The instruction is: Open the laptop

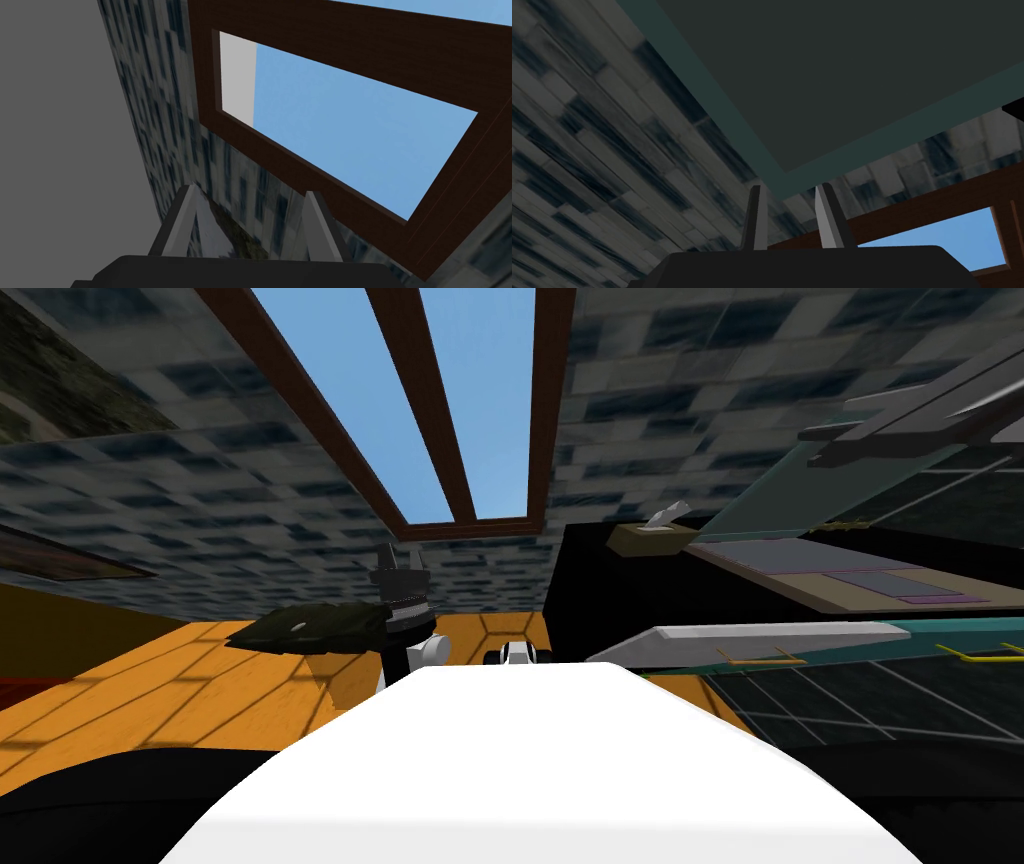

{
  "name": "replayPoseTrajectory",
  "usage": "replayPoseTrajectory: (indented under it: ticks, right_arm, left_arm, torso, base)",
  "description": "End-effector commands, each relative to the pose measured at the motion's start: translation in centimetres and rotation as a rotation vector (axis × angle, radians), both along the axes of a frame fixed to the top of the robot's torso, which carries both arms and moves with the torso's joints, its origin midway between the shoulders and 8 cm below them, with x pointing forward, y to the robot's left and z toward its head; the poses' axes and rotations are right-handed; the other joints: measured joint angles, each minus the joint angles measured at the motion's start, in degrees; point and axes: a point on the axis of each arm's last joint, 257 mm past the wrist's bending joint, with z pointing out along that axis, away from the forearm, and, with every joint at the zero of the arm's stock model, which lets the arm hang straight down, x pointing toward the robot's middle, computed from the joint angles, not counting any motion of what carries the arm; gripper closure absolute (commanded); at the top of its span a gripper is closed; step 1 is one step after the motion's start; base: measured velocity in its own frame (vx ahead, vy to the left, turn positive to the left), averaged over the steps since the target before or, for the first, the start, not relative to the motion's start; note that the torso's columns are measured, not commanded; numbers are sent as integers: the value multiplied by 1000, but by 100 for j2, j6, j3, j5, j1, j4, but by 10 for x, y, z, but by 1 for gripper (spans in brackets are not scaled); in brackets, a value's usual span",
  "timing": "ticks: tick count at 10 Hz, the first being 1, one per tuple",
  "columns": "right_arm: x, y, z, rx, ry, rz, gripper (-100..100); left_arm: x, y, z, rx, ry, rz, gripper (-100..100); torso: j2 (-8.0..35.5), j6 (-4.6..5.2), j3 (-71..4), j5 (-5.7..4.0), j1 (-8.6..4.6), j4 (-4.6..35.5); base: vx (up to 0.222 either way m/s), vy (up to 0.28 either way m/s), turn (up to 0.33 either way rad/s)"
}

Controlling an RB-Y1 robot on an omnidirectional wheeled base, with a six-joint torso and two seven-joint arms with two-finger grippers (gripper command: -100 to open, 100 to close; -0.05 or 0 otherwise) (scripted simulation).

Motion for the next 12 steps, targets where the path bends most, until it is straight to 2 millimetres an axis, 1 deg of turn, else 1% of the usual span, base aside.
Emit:
replayPoseTrajectory:
  ticks: [1, 4, 6, 7, 12]
  right_arm:
    - [-12, -11, -3, -10, -59, -27, 100]
    - [-21, -21, -6, -4, -102, -50, 100]
    - [-32, -30, -6, 0, -180, -79, 100]
    - [-35, -35, -11, -4, -181, -90, 100]
    - [-50, -50, -20, 2, -289, -150, 100]
  left_arm:
    - [0, 0, 0, 0, 0, 0, 0]
    - [0, 0, 0, 0, 0, 0, 0]
    - [0, 0, 0, 0, 0, 0, 0]
    - [0, 0, 0, 0, 0, 0, 0]
    - [0, 0, 0, 0, 0, 0, 0]
  torso:
    - [-8, 5, -3, -4, -5, -3]
    - [-21, -14, -20, 4, -8, -7]
    - [-30, -16, -27, 4, -12, -10]
    - [-33, -23, -31, 8, -8, -11]
    - [-32, -13, -29, 14, 0, -6]
  base:
    - [-71, -2, 114]
    - [-75, -5, 85]
    - [-95, -1, 132]
    - [-90, 5, 94]
    - [-77, 4, 97]
